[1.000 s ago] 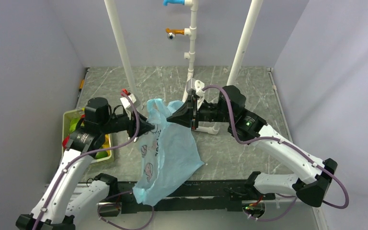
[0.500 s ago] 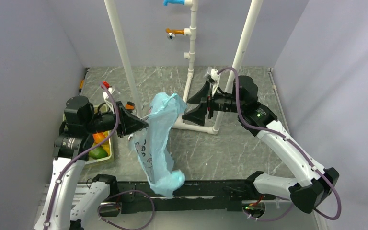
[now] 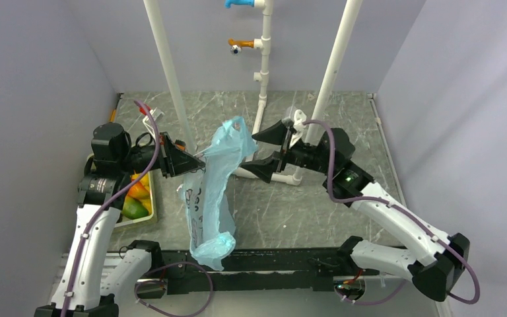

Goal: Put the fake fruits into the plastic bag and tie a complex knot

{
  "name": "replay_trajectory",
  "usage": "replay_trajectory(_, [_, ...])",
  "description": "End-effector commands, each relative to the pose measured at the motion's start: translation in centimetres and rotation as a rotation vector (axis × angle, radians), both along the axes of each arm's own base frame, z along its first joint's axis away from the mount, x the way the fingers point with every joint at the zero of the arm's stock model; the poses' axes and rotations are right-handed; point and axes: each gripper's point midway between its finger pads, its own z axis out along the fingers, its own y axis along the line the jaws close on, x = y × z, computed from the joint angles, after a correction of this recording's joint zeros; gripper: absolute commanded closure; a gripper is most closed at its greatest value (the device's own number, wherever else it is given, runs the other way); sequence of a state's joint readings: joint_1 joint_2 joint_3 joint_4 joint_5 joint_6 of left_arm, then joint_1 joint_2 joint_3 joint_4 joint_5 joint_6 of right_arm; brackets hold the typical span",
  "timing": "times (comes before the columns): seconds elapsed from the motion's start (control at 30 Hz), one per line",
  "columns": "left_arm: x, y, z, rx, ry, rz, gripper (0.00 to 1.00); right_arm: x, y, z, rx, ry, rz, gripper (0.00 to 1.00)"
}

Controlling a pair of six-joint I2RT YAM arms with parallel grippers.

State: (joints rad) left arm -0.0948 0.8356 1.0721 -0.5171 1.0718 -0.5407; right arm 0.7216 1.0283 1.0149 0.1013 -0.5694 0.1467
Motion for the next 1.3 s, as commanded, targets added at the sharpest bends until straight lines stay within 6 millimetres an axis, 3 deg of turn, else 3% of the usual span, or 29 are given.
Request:
replay_trajectory(0.0, [-1.1,-0.5,1.6,-0.05,-0.03,-0.089,1.0,1.6,1.5,1.7,0.136,-0.22,-0.044,0.0])
replay_trajectory(0.23, [-1.5,-0.9,2.0,-0.084,-0.017,-0.161,1.0,0.0,5.1,4.5,0.266,-0.404,0.004,0.0])
replay_trajectory(0.57, [-3.3,-0.9,2.5,-0.087,-0.054,-0.234,1.0,3.0,4.0,1.3,0.133,-0.431,-0.171,0.0])
replay_trajectory(0.67, [-3.5,-0.8,2.6,-0.085,-0.059,-0.24,1.0,1.8,3.8,1.2,0.098,-0.414,-0.096,0.0])
replay_trajectory(0.77, [-3.6,-0.9,2.8,-0.096,-0.057,-0.254,1.0,0.5,4.8,1.0,0.099,-0.462,-0.008,0.0])
replay_trajectory(0.9, [-3.7,-1.1,3.1,-0.104,-0.045,-0.283,1.0,0.9,6.7,1.9,0.13,-0.548,0.0,0.0])
replay_trajectory(0.93, [-3.7,-1.1,3.2,-0.103,-0.046,-0.285,1.0,1.0,6.9,2.3,0.133,-0.577,0.005,0.03])
replay_trajectory(0.97, [-3.7,-1.1,3.3,-0.1,-0.048,-0.285,1.0,1.0,7.2,2.3,0.114,-0.595,0.022,0.2])
replay_trajectory(1.03, [-3.6,-1.0,4.1,-0.092,-0.076,-0.274,1.0,0.4,7.3,1.4,0.024,-0.584,0.09,0.63])
replay_trajectory(1.1, [-2.8,-0.6,5.0,-0.045,-0.142,-0.214,1.0,-1.2,6.1,0.6,-0.06,-0.548,0.191,0.98])
replay_trajectory(1.2, [-0.3,0.9,6.0,0.136,-0.303,-0.046,1.0,-4.8,3.8,-1.0,-0.145,-0.446,0.325,1.0])
replay_trajectory(1.27, [3.5,3.2,5.1,0.3,-0.345,0.147,1.0,-7.0,2.4,-2.1,-0.185,-0.35,0.392,1.0])
